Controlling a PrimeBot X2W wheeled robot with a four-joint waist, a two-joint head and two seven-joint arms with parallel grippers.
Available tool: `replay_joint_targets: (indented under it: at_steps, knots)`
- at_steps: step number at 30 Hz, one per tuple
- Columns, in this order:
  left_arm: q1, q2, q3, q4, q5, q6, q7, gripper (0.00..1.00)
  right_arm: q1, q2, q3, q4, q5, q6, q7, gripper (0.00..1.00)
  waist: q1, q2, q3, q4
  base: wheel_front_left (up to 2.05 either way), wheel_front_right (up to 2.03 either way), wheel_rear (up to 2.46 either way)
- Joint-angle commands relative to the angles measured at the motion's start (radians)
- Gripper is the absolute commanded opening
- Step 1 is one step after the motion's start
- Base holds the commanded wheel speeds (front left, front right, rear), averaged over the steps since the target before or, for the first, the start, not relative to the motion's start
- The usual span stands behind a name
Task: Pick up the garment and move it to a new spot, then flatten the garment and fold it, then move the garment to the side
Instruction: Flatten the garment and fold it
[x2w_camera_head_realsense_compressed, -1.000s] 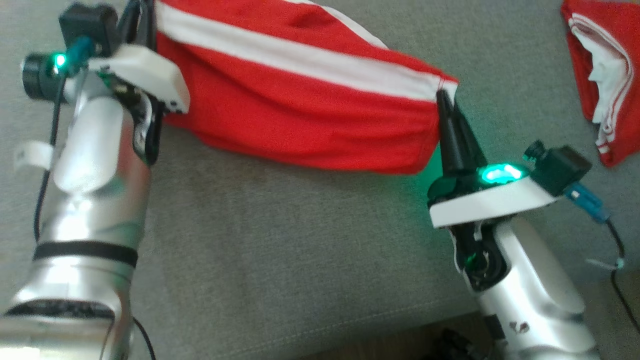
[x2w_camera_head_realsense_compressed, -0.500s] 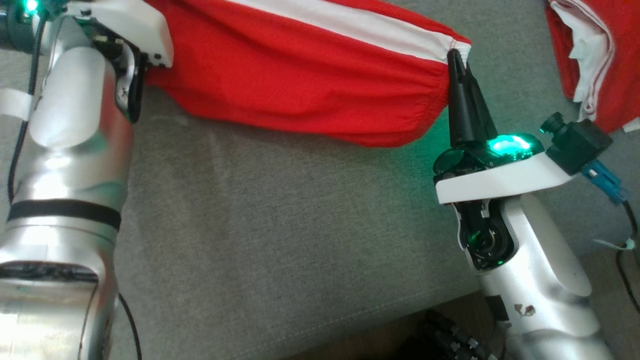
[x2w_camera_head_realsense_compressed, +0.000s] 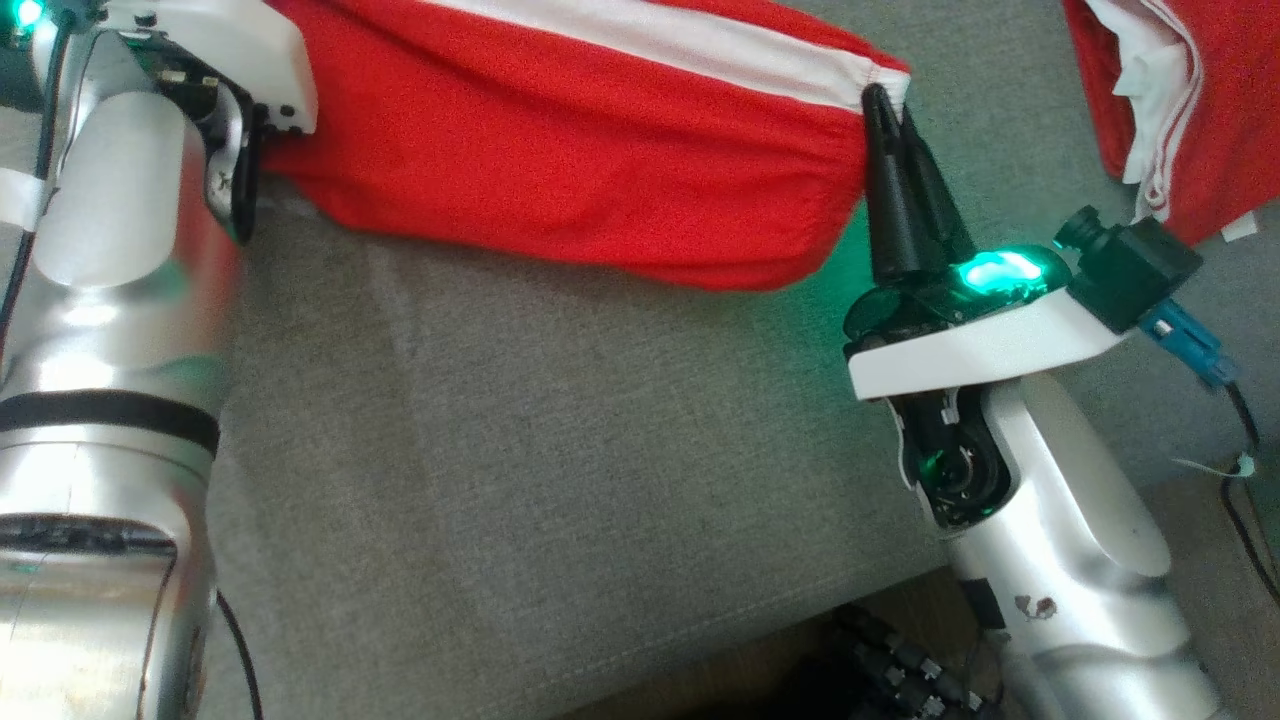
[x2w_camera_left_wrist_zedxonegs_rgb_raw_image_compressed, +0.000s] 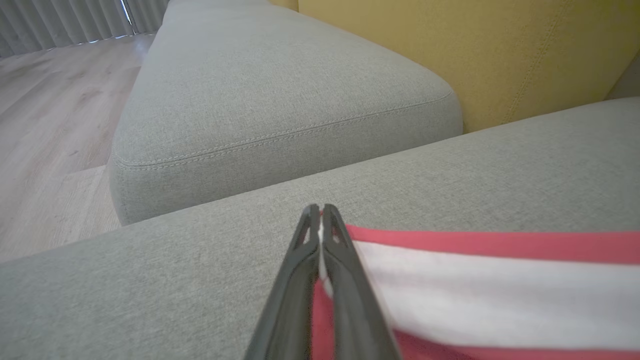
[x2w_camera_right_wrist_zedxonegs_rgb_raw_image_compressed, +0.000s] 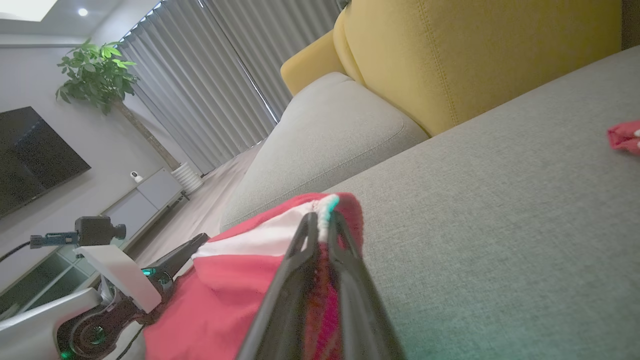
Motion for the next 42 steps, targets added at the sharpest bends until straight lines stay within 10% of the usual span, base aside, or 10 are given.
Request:
replay_joint_targets:
  at_steps: [1,13,32,33,35,42]
  knots:
    - [-0.027,0.036,0.011,-0.035,0.000,0.007,-0.005,1.00,-0.007,0.008,0.013,-0.022,-0.011,0.004,-0.011,1.00,-0.0001,0.0000,0.000,0.004,0.00,0.00,0.00]
    - [0.050,0.013,0.024,-0.115,-0.038,0.001,-0.005,1.00,0.017,0.008,-0.107,-0.019,-0.105,0.004,-0.011,1.00,-0.0001,0.0000,-0.049,0.043,0.00,0.00,0.00]
    - [0.100,0.020,-0.014,0.151,-0.056,-0.037,0.064,1.00,0.100,0.008,-0.182,-0.006,-0.166,0.004,-0.011,1.00,-0.0001,0.0000,-0.098,0.044,0.00,0.00,0.00]
    - [0.097,0.020,-0.017,0.164,-0.056,-0.038,0.076,0.82,0.099,0.008,-0.180,-0.007,-0.167,0.004,-0.011,1.00,-0.0001,0.0000,-0.099,0.043,0.00,0.00,0.00]
    - [0.097,0.017,-0.019,0.188,-0.061,-0.045,0.096,0.00,0.100,0.008,-0.178,-0.007,-0.168,0.004,-0.011,1.00,-0.0001,0.0000,-0.106,0.042,0.00,0.00,0.00]
    - [0.135,0.007,0.001,0.211,-0.100,-0.043,0.052,0.00,0.121,0.008,-0.186,0.014,-0.187,0.004,-0.011,1.00,-0.0001,0.0000,-0.159,0.063,0.00,0.00,0.00]
